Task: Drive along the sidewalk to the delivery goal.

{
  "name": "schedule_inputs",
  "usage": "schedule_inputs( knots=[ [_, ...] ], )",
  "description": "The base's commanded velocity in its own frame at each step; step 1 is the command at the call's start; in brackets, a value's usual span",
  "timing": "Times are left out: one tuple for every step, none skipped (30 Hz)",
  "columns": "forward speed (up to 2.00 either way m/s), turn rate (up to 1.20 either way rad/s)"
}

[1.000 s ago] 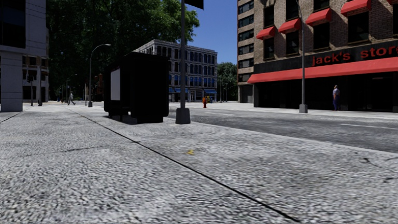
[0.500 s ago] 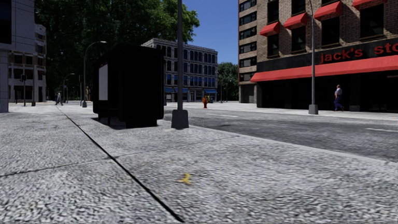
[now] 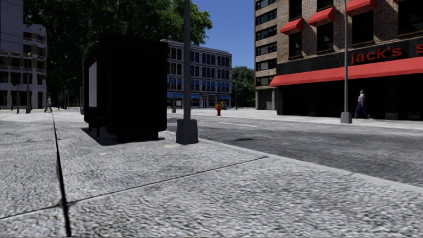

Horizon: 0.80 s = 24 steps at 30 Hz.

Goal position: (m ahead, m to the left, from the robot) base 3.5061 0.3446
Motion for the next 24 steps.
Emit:
schedule_inputs(
  knots=[
    [2.0, 0.12],
    [2.0, 0.12],
    [2.0, 0.12],
    [2.0, 0.17],
    [2.0, 0.21],
    [2.0, 0.22],
    [2.0, 0.22],
    [2.0, 0.22],
    [2.0, 0.22],
    [2.0, 0.22],
    [2.0, 0.22],
    [2.0, 0.22],
    [2.0, 0.22],
    [2.0, 0.22],
    [2.0, 0.25],
    [2.0, 0.3],
    [2.0, 0.3],
    [2.0, 0.32],
    [2.0, 0.38],
    [2.0, 0.4],
    [2.0, 0.41],
    [2.0, 0.41],
    [1.96, 0.41],
    [1.86, 0.41]
  ],
)
